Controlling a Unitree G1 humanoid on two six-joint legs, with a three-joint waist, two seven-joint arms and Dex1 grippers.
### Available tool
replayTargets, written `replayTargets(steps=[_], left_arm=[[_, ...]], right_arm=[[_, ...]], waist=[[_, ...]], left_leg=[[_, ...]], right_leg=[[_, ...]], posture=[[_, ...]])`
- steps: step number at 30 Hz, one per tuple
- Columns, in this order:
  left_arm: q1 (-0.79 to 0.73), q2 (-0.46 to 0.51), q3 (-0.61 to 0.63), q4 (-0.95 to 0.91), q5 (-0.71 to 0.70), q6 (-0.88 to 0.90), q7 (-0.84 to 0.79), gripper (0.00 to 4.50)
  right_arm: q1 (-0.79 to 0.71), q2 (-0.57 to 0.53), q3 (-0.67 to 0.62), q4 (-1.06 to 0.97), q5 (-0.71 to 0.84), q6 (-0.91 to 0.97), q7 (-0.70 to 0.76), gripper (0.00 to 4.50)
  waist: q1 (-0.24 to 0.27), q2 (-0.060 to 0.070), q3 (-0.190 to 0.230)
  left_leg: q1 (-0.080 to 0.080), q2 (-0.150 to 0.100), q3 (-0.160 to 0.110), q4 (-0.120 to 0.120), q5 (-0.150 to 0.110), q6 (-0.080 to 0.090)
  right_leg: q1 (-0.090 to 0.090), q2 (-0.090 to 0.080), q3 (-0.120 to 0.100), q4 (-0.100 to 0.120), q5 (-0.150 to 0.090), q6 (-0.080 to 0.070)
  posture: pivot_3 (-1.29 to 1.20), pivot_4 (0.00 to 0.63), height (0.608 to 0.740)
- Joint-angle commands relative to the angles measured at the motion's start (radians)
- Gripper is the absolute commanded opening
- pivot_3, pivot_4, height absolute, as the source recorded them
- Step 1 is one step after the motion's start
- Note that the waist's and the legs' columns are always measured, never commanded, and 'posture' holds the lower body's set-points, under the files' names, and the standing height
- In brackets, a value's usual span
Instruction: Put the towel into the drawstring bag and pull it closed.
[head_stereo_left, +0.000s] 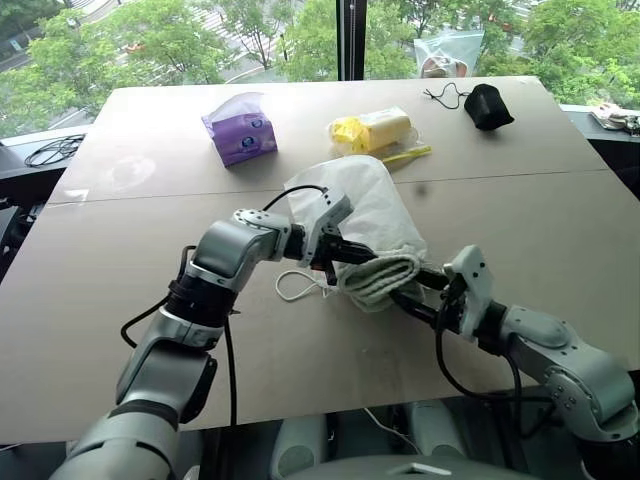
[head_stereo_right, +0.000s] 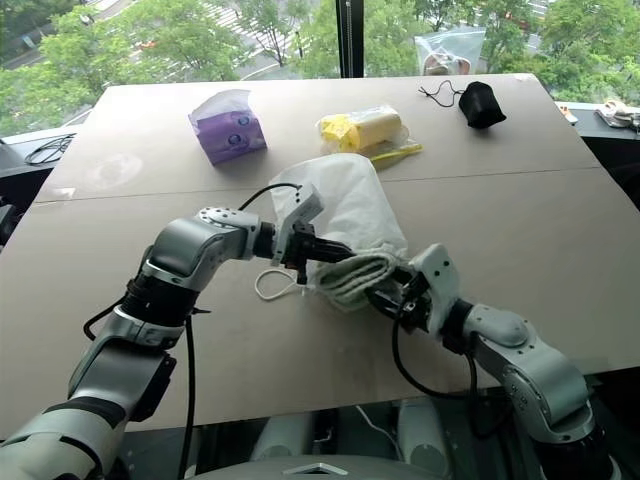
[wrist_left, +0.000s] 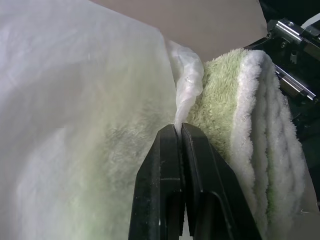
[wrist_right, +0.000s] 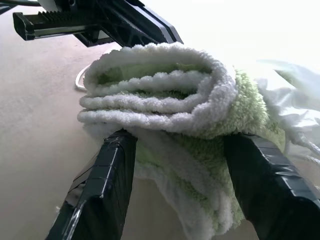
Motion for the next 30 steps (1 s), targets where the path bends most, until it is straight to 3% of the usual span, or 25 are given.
replayTargets(steps=[1,6,13,25,30], left_arm=[[-0.035,-0.013,0.027,-0.046,-0.031,0.016,-0.002,0.0],[-0.032,-0.024,0.026,-0.05,-0.036,0.032,0.002,0.0],[-0.032,-0.049,0.096,-0.057,-0.059,0.081,0.038,0.0],[-0.079,-0.137,0.31,-0.024,-0.13,0.243,0.19,0.0],[-0.065,-0.122,0.303,-0.043,-0.158,0.263,0.21,0.0]], right_arm=[[-0.091,0.054,0.058,0.03,-0.057,-0.103,0.004,2.43],[-0.224,0.149,0.219,0.317,-0.221,-0.215,0.018,0.11],[-0.292,0.215,0.273,0.657,-0.339,-0.381,0.086,0.05],[-0.223,0.257,0.195,0.655,-0.274,-0.488,0.195,0.05],[-0.218,0.287,0.153,0.7,-0.291,-0.55,0.162,0.05]], waist=[[-0.004,0.0,0.0],[-0.016,0.0,0.0],[-0.015,0.0,0.0],[-0.017,-0.001,-0.001],[-0.021,0.0,-0.001]], left_leg=[[0.0,0.0,0.0,0.0,0.0,0.0],[0.001,0.0,0.0,0.0,0.0,0.0],[0.001,0.001,0.001,0.0,0.0,-0.001],[0.001,0.001,0.0,0.0,0.003,-0.005],[0.003,0.001,0.0,-0.001,0.003,-0.005]], right_leg=[[0.0,0.0,0.0,0.0,0.0,0.0],[0.0,0.002,0.001,0.0,0.0,0.0],[0.0,0.002,0.001,0.0,0.003,0.003],[0.001,0.001,0.001,0.0,0.004,0.002],[0.002,0.002,0.001,0.001,0.004,0.002]], posture=[[0.0,0.15,0.74],[0.0,0.15,0.74],[0.0,0.15,0.74],[0.0,0.15,0.74],[0.0,0.15,0.74]])
